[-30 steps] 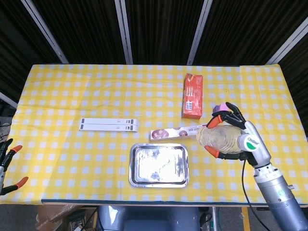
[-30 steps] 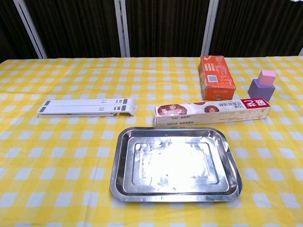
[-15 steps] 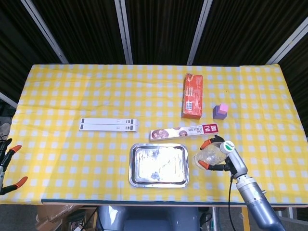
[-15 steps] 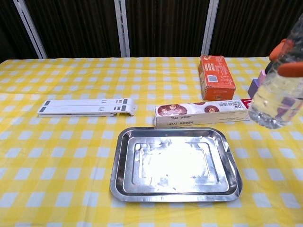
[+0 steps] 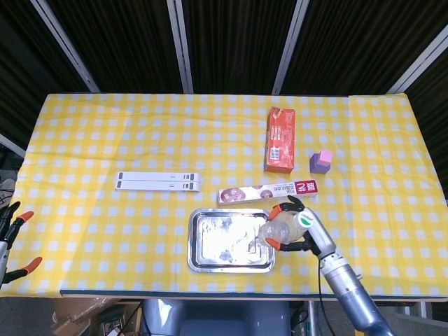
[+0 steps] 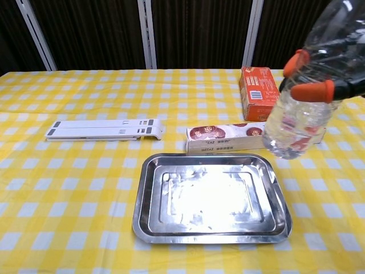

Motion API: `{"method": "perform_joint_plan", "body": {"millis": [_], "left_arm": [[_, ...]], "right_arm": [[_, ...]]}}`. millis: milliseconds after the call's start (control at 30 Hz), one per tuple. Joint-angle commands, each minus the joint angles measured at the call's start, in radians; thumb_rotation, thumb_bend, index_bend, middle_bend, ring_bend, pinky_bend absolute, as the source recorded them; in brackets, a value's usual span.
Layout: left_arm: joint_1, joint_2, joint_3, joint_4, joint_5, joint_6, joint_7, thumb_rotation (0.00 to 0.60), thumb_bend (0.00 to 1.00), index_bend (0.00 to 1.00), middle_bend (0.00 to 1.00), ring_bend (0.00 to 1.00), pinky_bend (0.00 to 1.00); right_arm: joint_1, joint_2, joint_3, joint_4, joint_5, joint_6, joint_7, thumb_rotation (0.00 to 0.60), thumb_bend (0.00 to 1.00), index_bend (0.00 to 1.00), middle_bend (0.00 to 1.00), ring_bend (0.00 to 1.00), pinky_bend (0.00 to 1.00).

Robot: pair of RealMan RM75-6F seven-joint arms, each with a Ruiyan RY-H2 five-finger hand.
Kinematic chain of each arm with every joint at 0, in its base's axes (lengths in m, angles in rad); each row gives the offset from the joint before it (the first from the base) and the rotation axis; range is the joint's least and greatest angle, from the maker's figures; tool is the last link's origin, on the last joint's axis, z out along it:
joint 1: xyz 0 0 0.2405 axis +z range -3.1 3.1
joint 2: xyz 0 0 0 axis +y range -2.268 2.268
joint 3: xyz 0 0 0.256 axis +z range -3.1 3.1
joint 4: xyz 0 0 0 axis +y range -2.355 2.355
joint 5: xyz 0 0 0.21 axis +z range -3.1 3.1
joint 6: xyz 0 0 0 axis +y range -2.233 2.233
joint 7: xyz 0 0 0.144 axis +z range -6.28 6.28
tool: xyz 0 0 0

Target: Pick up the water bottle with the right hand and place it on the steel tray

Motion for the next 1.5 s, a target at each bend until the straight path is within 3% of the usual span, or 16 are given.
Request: {"method": "perform_joint_plan", "body": {"millis": [33, 133, 300, 567, 767, 900, 1000, 1233, 1367, 1500], "left_arm": [[-0.002, 0.001, -0.003, 0.003, -0.007, -0.005, -0.004, 0.6, 0.2, 0.15, 0.0, 0.0, 0.0], [-0.009, 0.003, -0.007, 0.008, -0.018, -0.017, -0.011, 0.6, 0.2, 0.15, 0.0, 0.0, 0.0], [-0.01, 0.004, -0.01, 0.011, -0.023, -0.018, -0.017, 0.6, 0.2, 0.15, 0.0, 0.0, 0.0], [-0.008, 0.001, -0.007, 0.004, -0.021, -0.016, -0.003, 0.6, 0.2, 0.15, 0.0, 0.0, 0.0], [-0.007, -0.006, -0.006, -0.003, -0.022, -0.015, 0.02, 0.6, 0.2, 0.15, 0.0, 0.0, 0.0], [-0.009, -0.014, -0.002, -0.011, -0.014, -0.02, 0.044, 0.6, 0.2, 0.15, 0.0, 0.0, 0.0], [-0.009, -0.02, 0.002, -0.016, -0.006, -0.021, 0.06, 0.6, 0.2, 0.15, 0.0, 0.0, 0.0], [-0.009, -0.018, 0.001, -0.017, -0.011, -0.021, 0.053, 0.6, 0.2, 0.15, 0.0, 0.0, 0.0], [-0.008, -0.009, -0.003, -0.012, -0.017, -0.017, 0.031, 0.6, 0.2, 0.15, 0.0, 0.0, 0.0], [-0.01, 0.001, -0.005, -0.005, -0.019, -0.02, -0.003, 0.6, 0.2, 0.15, 0.0, 0.0, 0.0]], "right_arm": [[0.074, -0.149, 0.01, -0.052, 0.072, 0.001, -0.148, 0.6, 0.82, 0.79, 0.6, 0.28, 0.0], [0.129, -0.301, 0.023, -0.048, 0.158, 0.029, -0.264, 0.6, 0.82, 0.79, 0.6, 0.28, 0.0], [0.124, -0.318, 0.041, -0.047, 0.217, 0.094, -0.321, 0.6, 0.82, 0.79, 0.6, 0.28, 0.0], [0.011, -0.088, 0.034, -0.001, 0.188, 0.095, -0.162, 0.6, 0.82, 0.79, 0.6, 0.28, 0.0], [-0.129, 0.153, -0.024, 0.174, 0.043, 0.057, 0.145, 0.6, 0.82, 0.79, 0.6, 0.28, 0.0], [-0.184, 0.229, -0.033, 0.301, -0.035, 0.07, 0.355, 0.6, 0.82, 0.8, 0.61, 0.28, 0.0], [-0.187, 0.259, -0.033, 0.342, -0.077, 0.065, 0.422, 0.6, 0.82, 0.8, 0.61, 0.28, 0.0], [-0.138, 0.22, -0.042, 0.263, -0.119, 0.03, 0.335, 0.6, 0.82, 0.8, 0.61, 0.28, 0.0], [-0.106, 0.15, -0.055, 0.21, -0.12, 0.008, 0.23, 0.6, 0.82, 0.8, 0.61, 0.28, 0.0], [-0.061, 0.024, -0.064, 0.169, -0.086, -0.022, 0.091, 0.6, 0.82, 0.8, 0.61, 0.28, 0.0]]}}
